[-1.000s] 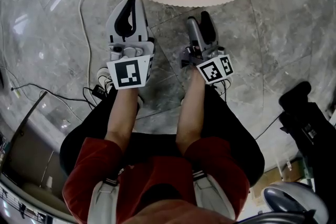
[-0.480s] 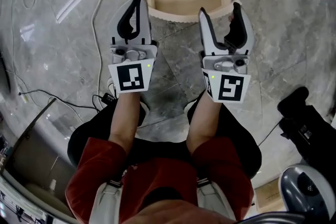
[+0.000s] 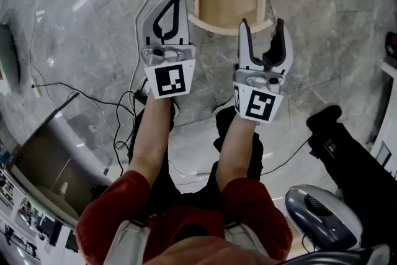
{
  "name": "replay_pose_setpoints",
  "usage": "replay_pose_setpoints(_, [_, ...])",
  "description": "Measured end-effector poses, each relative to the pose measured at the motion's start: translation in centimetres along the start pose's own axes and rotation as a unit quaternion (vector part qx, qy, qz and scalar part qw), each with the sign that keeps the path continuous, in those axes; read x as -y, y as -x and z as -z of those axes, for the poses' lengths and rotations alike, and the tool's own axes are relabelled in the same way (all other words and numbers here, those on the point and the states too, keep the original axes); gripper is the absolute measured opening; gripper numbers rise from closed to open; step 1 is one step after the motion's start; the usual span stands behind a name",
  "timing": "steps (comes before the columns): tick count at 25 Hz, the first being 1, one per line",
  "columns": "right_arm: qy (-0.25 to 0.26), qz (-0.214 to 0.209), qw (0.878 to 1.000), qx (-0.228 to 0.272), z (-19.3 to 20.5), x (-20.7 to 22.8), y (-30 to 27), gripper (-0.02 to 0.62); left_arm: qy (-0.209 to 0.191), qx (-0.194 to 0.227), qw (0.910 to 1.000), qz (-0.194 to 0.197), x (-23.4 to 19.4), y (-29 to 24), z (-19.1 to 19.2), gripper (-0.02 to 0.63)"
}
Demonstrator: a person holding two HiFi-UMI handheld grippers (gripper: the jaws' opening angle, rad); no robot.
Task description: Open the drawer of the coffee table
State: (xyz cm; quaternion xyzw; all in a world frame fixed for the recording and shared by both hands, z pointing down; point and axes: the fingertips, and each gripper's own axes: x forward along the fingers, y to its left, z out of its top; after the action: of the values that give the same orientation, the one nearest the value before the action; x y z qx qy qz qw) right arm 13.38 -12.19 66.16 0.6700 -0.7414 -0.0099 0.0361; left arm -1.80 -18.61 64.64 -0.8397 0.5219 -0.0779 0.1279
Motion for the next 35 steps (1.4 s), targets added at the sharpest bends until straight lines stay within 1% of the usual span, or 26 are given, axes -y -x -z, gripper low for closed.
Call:
replay_pose_setpoints(1, [-0.002, 0.000, 1.000, -0.012, -1.2, 0.1, 0.4, 0.298, -0.002, -0.006, 0.9999, 0.012, -0.1, 0.3, -1.6, 0.012])
replay_pose_setpoints(3, [-0.004, -0.004, 1.000, -0.025, -4.5, 0.0, 1.0, 0.298, 0.007, -0.006, 0.9995, 0.029, -0.8, 0.9, -5.6, 0.012])
replay_pose_setpoints(7, [-0.010, -0.024, 0.999, -0.020, -13.4, -0.8, 0.9, 0.298, 0.038, -0.002, 0.9986, 0.037, -3.0, 1.5, -14.9, 0.014])
replay_pose_setpoints(10, [-0.020, -0.033, 0.999, -0.010, -21.0, -0.7, 1.1, 0.298, 0.061, -0.003, 0.9970, 0.047, -4.1, 2.0, -22.5, 0.012])
replay_pose_setpoints(12, [-0.032, -0.037, 0.999, -0.004, -26.0, -0.4, 1.0, 0.298, 0.062, 0.006, 0.9962, 0.061, -4.7, 2.0, -27.6, 0.012])
replay_pose_setpoints(16, [-0.069, -0.050, 0.996, 0.017, -35.8, 0.8, 0.4, 0.298, 0.040, 0.036, 0.9951, 0.083, -6.8, 1.6, -36.8, 0.012])
replay_pose_setpoints(17, [-0.073, -0.054, 0.996, 0.022, -38.2, 1.0, 0.5, 0.298, 0.039, 0.037, 0.9949, 0.085, -7.6, 1.8, -38.8, 0.012])
replay_pose_setpoints(18, [-0.073, -0.057, 0.995, 0.025, -40.4, 1.1, 0.8, 0.298, 0.043, 0.028, 0.9950, 0.086, -8.3, 2.2, -40.6, 0.012])
replay_pose_setpoints(20, [-0.069, -0.060, 0.995, 0.031, -44.7, 1.4, 1.8, 0.298, 0.072, -0.026, 0.9938, 0.081, -9.8, 3.7, -42.7, 0.014])
replay_pose_setpoints(21, [-0.068, -0.059, 0.995, 0.036, -46.8, 1.6, 2.3, 0.298, 0.085, -0.047, 0.9923, 0.077, -10.5, 4.5, -43.9, 0.012])
replay_pose_setpoints(22, [-0.068, -0.056, 0.995, 0.042, -48.8, 1.9, 3.0, 0.298, 0.090, -0.051, 0.9918, 0.074, -11.3, 5.0, -45.5, 0.012])
replay_pose_setpoints(24, [-0.065, -0.049, 0.995, 0.058, -52.3, 2.6, 4.1, 0.298, 0.089, -0.035, 0.9931, 0.068, -13.1, 5.9, -49.0, 0.012])
replay_pose_setpoints(26, [-0.067, -0.050, 0.994, 0.073, -55.2, 2.9, 5.2, 0.298, 0.090, -0.013, 0.9943, 0.056, -14.7, 7.0, -51.9, 0.012])
replay_pose_setpoints(28, [-0.092, -0.066, 0.990, 0.083, -57.3, 2.7, 6.1, 0.298, 0.090, -0.002, 0.9948, 0.047, -16.0, 8.5, -53.8, 0.012])
replay_pose_setpoints(31, [-0.138, -0.087, 0.981, 0.108, -60.3, 1.7, 7.0, 0.298, 0.081, 0.025, 0.9955, 0.042, -17.6, 10.2, -55.9, 0.012])
replay_pose_setpoints(33, [-0.136, -0.088, 0.979, 0.121, -61.5, 1.0, 7.5, 0.298, 0.077, 0.035, 0.9955, 0.041, -18.4, 11.2, -56.7, 0.012])
replay_pose_setpoints(35, [-0.114, -0.079, 0.982, 0.130, -62.7, 0.7, 7.6, 0.298, 0.072, 0.045, 0.9956, 0.040, -19.1, 11.6, -57.5, 0.014])
